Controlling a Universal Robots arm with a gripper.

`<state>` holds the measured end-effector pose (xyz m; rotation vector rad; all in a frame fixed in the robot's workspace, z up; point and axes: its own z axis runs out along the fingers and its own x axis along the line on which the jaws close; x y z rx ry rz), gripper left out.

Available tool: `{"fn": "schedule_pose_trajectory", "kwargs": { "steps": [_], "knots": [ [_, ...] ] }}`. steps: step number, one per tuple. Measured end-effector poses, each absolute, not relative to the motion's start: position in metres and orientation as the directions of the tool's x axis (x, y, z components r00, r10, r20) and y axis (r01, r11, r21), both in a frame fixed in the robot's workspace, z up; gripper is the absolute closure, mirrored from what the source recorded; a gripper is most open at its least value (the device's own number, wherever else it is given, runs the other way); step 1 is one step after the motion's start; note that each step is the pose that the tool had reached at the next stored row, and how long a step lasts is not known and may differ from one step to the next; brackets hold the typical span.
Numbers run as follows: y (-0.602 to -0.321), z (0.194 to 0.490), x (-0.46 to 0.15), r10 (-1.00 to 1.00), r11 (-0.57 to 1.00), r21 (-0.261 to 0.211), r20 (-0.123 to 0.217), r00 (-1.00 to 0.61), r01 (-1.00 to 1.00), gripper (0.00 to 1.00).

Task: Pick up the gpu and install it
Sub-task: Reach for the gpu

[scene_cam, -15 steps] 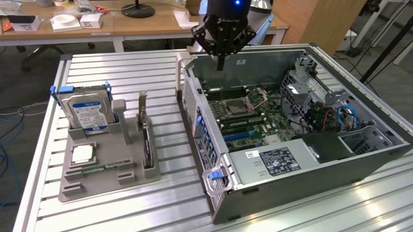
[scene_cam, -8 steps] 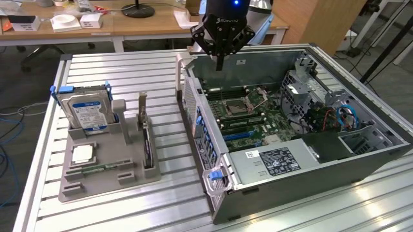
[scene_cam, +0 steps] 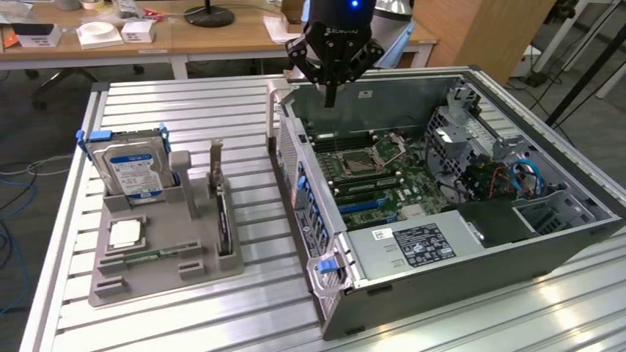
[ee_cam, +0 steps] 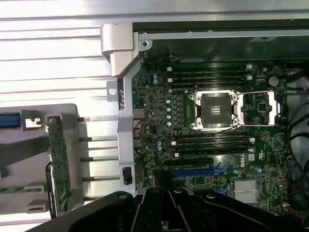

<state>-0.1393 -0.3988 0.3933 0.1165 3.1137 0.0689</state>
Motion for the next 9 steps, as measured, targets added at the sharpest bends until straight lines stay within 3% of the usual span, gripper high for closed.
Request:
{"fn": "schedule_pose_trajectory", "kwargs": {
  "steps": [9],
  "knots": [
    [-0.3988, 0.3932, -0.1454, 0.075, 0.996, 0.045, -0.023, -0.997, 0.074, 0.89]
  ]
}}
